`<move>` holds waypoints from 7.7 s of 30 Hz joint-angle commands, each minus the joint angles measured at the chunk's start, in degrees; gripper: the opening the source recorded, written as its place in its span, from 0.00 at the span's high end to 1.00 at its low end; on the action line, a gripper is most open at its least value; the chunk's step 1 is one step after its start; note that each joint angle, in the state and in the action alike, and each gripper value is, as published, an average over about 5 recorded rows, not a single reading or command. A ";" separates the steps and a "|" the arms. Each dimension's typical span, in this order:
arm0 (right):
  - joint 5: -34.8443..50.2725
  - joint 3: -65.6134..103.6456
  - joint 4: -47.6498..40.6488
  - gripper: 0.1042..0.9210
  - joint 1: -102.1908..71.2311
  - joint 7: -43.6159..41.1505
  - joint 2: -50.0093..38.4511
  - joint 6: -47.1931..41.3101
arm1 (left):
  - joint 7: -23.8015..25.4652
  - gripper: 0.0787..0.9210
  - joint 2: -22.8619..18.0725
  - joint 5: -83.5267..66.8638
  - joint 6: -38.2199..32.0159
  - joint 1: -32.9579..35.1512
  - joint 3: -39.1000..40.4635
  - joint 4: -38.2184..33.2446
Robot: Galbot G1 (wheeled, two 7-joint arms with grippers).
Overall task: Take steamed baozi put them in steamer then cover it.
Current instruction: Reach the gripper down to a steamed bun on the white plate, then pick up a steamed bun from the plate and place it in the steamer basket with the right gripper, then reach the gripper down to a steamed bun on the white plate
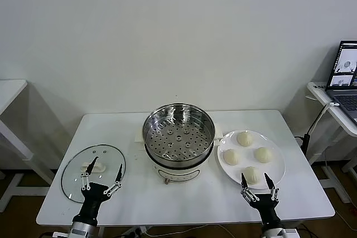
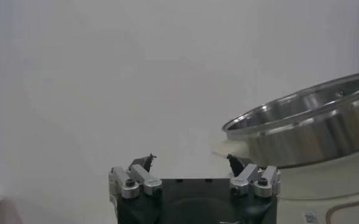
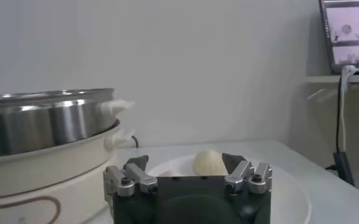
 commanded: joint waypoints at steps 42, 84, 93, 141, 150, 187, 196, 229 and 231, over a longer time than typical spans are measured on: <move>-25.36 -61.42 -65.43 0.12 97.91 -86.37 -13.36 -12.47 | -0.50 0.12 -1.71 1.63 -1.78 0.88 -0.56 -0.40; -39.73 -62.29 -79.81 0.23 95.36 -77.82 1.60 -7.16 | -1.03 0.12 -2.46 1.56 -3.01 1.47 -1.78 0.17; -35.01 -66.96 -70.89 0.28 98.13 -77.63 -2.45 -5.94 | -1.21 0.12 -2.47 1.53 -3.27 1.81 -2.30 -0.25; -51.28 -84.16 -54.14 0.26 111.55 -77.16 16.37 29.43 | -1.69 0.12 -2.59 0.14 -5.12 0.90 -4.04 -1.18; -53.78 -82.89 -57.97 0.26 109.97 -75.68 19.52 28.84 | -1.56 0.12 -2.53 0.14 -5.59 1.14 -4.28 -1.22; 6.94 -106.98 -40.56 0.12 126.55 -82.12 -18.83 -20.07 | -1.48 0.12 -2.18 0.66 -5.89 0.86 -2.80 -0.57; 4.62 -105.90 -43.42 0.12 115.23 -79.17 -16.90 -22.08 | -2.26 0.12 -2.51 0.58 -5.20 0.81 -4.01 -1.03; -2.65 -103.00 -52.28 0.12 106.56 -72.42 -6.29 -21.02 | -3.65 0.12 -3.15 1.99 -5.03 2.10 -4.83 -0.61; -3.07 -102.86 -52.36 0.13 106.43 -72.30 -6.26 -20.90 | -3.65 0.12 -3.19 1.98 -5.06 2.11 -4.83 -0.62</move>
